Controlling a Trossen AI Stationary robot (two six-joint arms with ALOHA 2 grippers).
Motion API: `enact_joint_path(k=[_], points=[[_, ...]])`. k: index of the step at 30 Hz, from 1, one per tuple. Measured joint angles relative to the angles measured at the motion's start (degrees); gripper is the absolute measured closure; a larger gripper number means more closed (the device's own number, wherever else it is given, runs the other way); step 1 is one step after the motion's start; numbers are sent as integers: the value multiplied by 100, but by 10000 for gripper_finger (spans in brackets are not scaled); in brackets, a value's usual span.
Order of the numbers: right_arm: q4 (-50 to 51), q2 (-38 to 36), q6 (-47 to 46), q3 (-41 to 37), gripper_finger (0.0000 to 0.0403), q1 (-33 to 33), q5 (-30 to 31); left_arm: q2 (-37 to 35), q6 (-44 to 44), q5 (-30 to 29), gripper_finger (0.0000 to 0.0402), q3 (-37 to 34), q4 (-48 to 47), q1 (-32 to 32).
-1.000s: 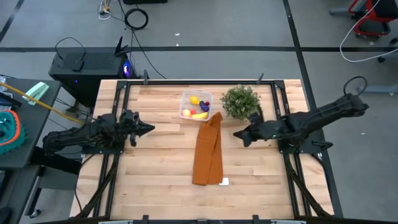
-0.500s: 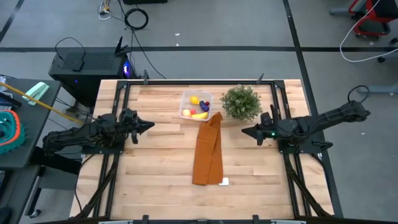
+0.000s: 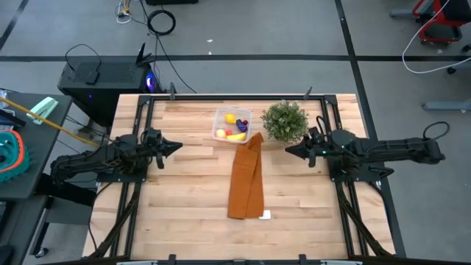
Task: Pick and placing Produce into tupperware
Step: Return to Home Position
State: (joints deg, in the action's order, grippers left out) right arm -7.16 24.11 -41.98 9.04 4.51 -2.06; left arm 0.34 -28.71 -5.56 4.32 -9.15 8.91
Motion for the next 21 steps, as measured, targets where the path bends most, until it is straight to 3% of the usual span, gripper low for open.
enact_joint_path(k=[8, 14, 21], points=[[-2445, -402, 316, -491, 403, 337, 415, 0, -4, 0, 384, 0, -2, -2], [-2581, -944, 428, -558, 403, 320, 513, 0, 30, 0, 374, -2, -2, -2], [-2583, -2037, 763, -558, 403, 321, 500, 0, 424, -1, 392, -2, -2, -2]])
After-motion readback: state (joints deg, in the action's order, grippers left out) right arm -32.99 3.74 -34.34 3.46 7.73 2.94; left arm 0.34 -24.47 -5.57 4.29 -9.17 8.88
